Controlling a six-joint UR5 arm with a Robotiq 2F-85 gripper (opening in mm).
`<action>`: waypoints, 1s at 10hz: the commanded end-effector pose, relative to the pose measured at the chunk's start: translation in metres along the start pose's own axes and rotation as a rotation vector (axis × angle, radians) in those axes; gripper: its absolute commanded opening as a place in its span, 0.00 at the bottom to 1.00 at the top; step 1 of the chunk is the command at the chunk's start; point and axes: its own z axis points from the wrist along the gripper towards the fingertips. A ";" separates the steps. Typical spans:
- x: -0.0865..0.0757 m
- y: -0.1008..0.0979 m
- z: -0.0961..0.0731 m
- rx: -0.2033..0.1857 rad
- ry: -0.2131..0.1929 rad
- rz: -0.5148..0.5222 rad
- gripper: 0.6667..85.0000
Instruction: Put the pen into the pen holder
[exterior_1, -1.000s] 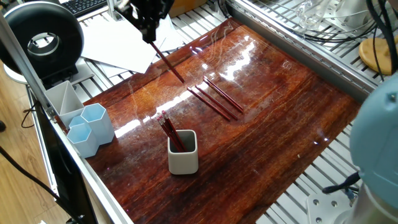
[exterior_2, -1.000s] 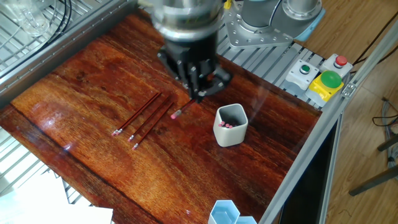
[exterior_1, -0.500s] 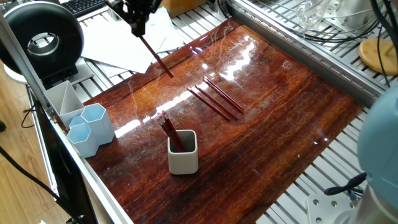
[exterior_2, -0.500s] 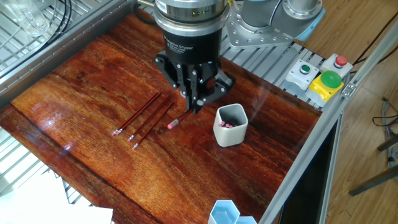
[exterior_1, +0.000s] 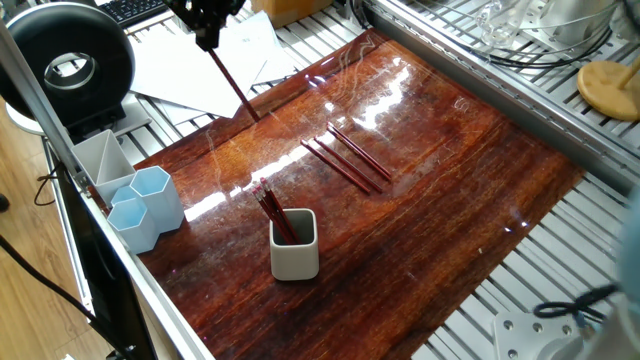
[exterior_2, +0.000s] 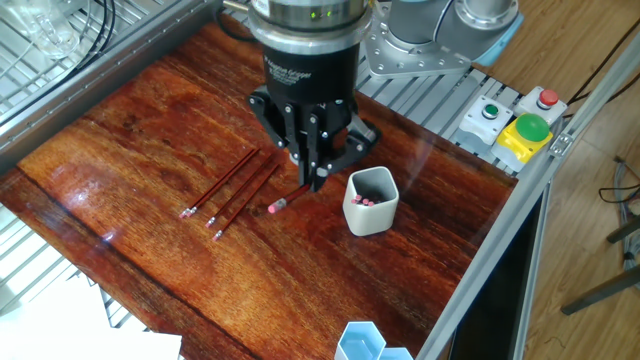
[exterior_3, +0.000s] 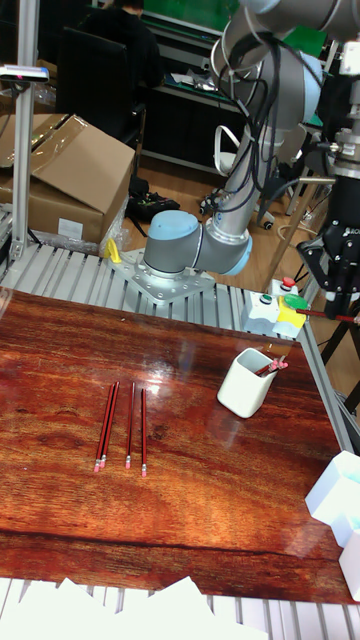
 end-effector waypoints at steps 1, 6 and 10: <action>0.009 -0.002 0.017 -0.015 -0.117 -0.060 0.00; 0.018 -0.014 0.048 0.007 -0.134 -0.057 0.00; 0.055 -0.035 0.050 0.081 0.008 -0.022 0.00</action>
